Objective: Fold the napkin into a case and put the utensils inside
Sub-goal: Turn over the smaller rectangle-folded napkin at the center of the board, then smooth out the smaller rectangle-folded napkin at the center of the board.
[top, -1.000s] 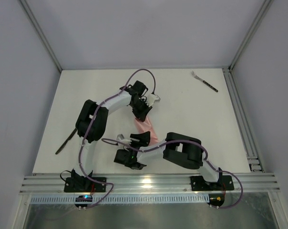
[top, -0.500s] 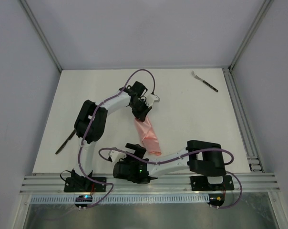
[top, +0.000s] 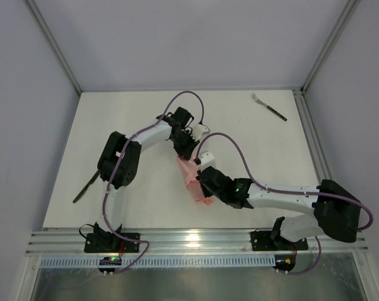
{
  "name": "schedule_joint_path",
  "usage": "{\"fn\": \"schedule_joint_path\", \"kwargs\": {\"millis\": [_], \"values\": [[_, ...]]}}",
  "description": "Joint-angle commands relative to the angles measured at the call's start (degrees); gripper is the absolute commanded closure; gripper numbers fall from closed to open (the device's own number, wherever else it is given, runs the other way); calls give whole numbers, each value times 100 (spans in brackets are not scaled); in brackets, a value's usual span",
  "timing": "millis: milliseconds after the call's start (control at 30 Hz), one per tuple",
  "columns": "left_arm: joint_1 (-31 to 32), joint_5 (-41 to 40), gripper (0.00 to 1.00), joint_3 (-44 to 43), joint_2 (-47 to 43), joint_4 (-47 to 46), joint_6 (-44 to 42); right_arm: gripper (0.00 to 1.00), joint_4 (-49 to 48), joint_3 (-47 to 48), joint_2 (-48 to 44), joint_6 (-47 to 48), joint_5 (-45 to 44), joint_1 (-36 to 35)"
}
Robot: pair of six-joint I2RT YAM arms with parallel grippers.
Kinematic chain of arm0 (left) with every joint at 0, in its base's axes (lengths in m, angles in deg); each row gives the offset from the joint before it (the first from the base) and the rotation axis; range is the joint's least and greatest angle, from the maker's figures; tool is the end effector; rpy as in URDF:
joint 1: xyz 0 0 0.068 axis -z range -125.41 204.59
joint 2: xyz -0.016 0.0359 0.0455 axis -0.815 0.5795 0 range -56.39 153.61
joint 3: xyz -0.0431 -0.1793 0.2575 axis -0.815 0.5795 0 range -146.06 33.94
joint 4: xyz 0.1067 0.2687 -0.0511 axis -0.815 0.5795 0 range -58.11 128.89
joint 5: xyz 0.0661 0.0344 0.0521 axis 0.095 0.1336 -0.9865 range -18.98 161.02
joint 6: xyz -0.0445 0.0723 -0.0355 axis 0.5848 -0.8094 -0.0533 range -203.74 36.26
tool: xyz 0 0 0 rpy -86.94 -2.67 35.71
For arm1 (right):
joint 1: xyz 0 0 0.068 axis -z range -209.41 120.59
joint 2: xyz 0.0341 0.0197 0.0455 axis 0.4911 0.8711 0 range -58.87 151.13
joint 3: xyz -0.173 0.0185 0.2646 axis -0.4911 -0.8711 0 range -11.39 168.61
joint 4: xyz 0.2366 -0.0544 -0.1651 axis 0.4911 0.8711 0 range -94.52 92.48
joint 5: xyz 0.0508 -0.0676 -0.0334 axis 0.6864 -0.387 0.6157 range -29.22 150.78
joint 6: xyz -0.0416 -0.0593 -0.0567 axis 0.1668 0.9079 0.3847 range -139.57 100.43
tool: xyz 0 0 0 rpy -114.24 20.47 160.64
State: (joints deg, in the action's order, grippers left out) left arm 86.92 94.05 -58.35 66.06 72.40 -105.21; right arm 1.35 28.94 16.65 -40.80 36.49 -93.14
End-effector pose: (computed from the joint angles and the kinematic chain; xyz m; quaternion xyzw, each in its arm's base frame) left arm 0.4111 -0.2986 0.1445 0.4669 0.8463 -0.2115 0.1451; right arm 0.1713 0.2700 0.2029 -0.2413 0.8609 0.1322 0.4280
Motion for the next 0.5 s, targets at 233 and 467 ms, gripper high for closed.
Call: {"fn": "schedule_joint_path", "kwargs": {"millis": [233,467], "values": [[1,-193,85,255,112,431,-23,96,-929,-184,1086,-504,1576,378],[1,-202,85,299,95,466,20,96,-684,-96,1280,-881,936,-87]]}}
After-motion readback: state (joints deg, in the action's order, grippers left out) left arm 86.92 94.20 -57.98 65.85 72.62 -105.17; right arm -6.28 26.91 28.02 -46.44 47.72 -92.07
